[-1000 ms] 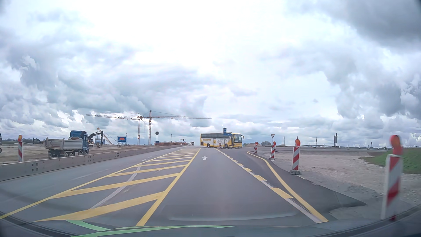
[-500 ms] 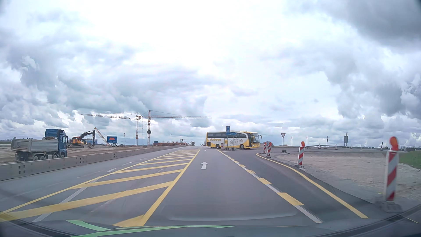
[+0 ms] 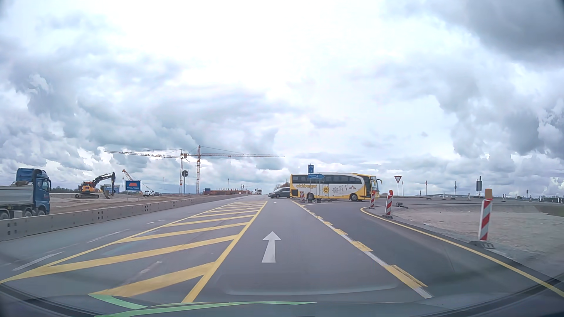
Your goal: Follow the waypoints while adhering to traffic rules and regulations
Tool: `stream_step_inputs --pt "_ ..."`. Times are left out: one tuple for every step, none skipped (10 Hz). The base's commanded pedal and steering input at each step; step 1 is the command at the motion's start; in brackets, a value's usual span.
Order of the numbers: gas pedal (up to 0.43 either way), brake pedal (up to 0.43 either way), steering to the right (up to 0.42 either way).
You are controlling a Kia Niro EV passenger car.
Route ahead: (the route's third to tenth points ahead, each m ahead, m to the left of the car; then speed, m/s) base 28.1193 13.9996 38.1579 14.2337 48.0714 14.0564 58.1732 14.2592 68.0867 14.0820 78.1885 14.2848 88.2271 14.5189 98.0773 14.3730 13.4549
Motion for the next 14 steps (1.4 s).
stream_step_inputs --pt "0.11 0.0 0.0" --pt "0.11 0.0 0.0" --pt "0.11 0.0 0.0" --pt "0.11 0.0 0.0" --pt "0.11 0.0 0.0" --pt "0.11 0.0 0.0" --pt "0.11 0.0 0.0" --pt "0.118 0.0 0.0" --pt "0.118 0.0 0.0" --pt "0.118 0.0 0.0" --pt "0.13 0.0 0.0" --pt "0.13 0.0 0.0" --pt "0.13 0.0 0.0" --pt "0.13 0.0 0.0"
